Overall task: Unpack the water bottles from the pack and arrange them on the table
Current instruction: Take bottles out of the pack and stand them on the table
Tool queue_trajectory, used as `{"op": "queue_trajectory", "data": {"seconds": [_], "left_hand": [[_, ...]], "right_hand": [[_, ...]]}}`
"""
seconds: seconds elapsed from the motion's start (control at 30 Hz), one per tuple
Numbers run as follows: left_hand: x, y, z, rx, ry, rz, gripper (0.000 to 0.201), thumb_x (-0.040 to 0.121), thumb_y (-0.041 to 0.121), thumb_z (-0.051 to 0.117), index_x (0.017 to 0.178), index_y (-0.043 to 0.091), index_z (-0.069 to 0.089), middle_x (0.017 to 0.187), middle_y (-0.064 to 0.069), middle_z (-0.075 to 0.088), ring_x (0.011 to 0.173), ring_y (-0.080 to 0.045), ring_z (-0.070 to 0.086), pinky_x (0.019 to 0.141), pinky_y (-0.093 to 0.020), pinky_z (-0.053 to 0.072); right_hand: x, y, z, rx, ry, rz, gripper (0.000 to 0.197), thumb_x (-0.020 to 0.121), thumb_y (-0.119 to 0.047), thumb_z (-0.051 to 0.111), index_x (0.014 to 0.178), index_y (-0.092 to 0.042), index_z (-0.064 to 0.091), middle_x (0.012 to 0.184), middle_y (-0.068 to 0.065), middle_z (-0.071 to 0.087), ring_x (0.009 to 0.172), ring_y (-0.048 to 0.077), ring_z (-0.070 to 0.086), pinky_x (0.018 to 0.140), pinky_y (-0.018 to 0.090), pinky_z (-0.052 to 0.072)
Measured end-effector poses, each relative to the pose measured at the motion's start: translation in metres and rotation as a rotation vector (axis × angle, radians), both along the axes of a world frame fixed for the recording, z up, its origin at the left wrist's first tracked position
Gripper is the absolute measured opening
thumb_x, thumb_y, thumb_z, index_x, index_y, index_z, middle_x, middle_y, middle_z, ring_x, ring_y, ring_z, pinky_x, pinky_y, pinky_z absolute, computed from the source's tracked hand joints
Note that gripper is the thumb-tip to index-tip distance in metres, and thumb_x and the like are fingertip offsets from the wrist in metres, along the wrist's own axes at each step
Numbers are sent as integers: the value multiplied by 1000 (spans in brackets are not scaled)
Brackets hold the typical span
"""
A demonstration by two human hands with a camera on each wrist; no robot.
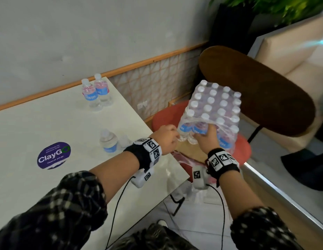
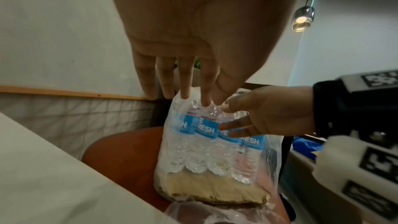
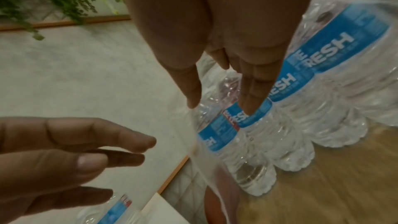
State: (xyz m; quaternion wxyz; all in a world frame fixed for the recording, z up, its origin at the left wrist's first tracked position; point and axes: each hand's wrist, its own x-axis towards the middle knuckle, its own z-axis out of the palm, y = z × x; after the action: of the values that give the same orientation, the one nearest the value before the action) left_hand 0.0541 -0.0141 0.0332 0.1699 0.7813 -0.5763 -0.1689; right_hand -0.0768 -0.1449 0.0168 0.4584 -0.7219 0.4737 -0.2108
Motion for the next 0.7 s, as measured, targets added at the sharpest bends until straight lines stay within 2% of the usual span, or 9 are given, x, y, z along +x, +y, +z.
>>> {"op": "queue_trajectory", "data": {"seconds": [0.1,0.23,0.3,0.37,0.43,0.5,0.6,0.63,0.7], "left_hand": [[-8,-28,-3,106,32,3,43,88,18,51,131,17,53,134,-7,46,118,-30,49,101,-38,41],[-13,-52,-4,136,57,11,56,89,19,51,143,22,37,141,-7,42,127,-26,45,101,-35,41],[-14,-60,-7,108,82,24,66,85,22,56,146,25,30,144,-7,39,128,-26,45,103,-38,42],[-16,-69,-8,89,110,30,74,81,29,64,146,27,26,145,-7,38,126,-26,47,101,-39,43],[-23,-78,-5,69,151,24,76,79,30,67,144,27,28,143,-5,40,124,-25,49,97,-35,45],[-30,-85,-2,56,151,24,64,82,24,63,140,24,35,142,-3,43,123,-24,49,91,-27,41],[-28,-89,0,104,82,50,50,87,32,61,133,22,45,131,-5,55,117,-25,54,84,-26,39],[-24,-88,2,132,56,51,48,85,37,64,128,21,48,119,-5,59,111,-26,57,80,-26,39],[-17,-82,6,188,19,36,48,83,44,66,121,18,51,99,-4,58,98,-27,60,72,-27,40]], "right_hand": [[8,-24,-7,160,-33,9,59,81,-23,70,130,-8,40,122,7,52,117,29,54,97,47,48],[10,-33,-6,95,71,25,42,90,-32,61,118,-1,58,106,14,66,106,30,62,89,35,48],[3,-29,-6,46,109,52,42,92,-33,57,123,-5,56,107,13,67,103,29,63,84,34,49],[-5,-25,-12,-12,13,124,35,91,-25,60,124,-13,55,108,3,63,100,23,63,74,26,53],[-12,-23,-15,-84,-19,223,37,89,-22,62,125,-20,55,118,-5,55,102,15,58,79,29,55],[-17,-23,-15,-55,-30,282,37,91,-23,60,127,-21,54,122,-1,56,100,14,61,84,35,56],[-30,-27,-12,-25,-51,184,37,91,-19,60,127,-17,52,106,-2,64,87,11,65,74,17,51],[-33,-31,-14,-72,-40,106,38,90,-18,61,126,-15,52,110,-1,61,89,12,64,72,14,47],[-37,-35,-21,-154,-6,2,42,87,-20,64,125,-11,49,123,2,51,98,15,60,78,21,47]]}}
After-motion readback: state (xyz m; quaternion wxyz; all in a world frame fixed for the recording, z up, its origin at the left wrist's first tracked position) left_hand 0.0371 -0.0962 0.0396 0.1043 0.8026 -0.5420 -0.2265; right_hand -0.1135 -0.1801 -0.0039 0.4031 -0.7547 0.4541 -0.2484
